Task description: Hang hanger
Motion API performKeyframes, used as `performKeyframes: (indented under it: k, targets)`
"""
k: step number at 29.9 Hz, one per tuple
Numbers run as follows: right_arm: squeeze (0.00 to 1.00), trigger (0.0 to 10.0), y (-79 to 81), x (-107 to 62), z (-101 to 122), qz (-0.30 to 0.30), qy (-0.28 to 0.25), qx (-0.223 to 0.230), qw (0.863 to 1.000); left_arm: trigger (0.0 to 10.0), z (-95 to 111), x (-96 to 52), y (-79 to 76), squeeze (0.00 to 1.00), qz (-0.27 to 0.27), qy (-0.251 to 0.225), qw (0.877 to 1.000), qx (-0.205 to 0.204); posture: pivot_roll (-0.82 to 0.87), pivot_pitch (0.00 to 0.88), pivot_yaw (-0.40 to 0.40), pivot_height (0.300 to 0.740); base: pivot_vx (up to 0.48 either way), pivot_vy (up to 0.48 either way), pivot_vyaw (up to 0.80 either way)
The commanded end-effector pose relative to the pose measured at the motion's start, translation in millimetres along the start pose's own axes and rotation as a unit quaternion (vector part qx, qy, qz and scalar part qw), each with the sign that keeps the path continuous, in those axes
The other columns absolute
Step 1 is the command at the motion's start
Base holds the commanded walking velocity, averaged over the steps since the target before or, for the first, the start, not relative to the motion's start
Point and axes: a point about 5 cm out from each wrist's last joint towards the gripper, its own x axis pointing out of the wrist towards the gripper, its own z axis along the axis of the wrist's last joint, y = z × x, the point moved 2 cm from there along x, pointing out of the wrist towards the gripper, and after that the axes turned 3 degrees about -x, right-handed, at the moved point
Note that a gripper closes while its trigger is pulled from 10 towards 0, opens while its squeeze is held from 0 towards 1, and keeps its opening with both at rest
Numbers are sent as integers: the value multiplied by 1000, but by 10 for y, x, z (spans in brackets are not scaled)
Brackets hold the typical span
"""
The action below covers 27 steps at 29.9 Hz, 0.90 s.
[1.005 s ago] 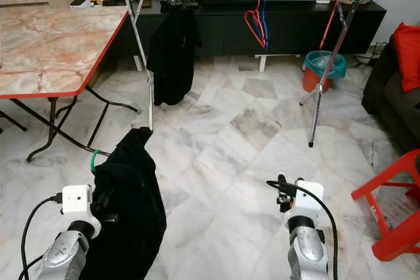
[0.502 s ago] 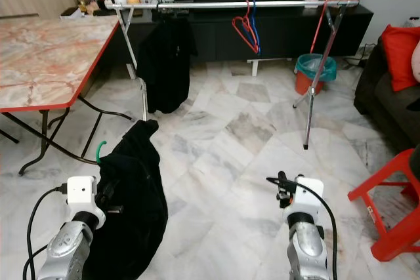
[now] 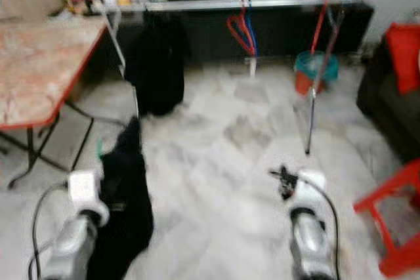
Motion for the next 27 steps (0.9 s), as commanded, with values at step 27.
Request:
performKeyframes:
  k: [27]
  targets:
    - [0,10000,167,38,69,20,-10,3,1000,10000,151,66,36,0,14,-25,1000,2,-68,0,32,740,337,0,0]
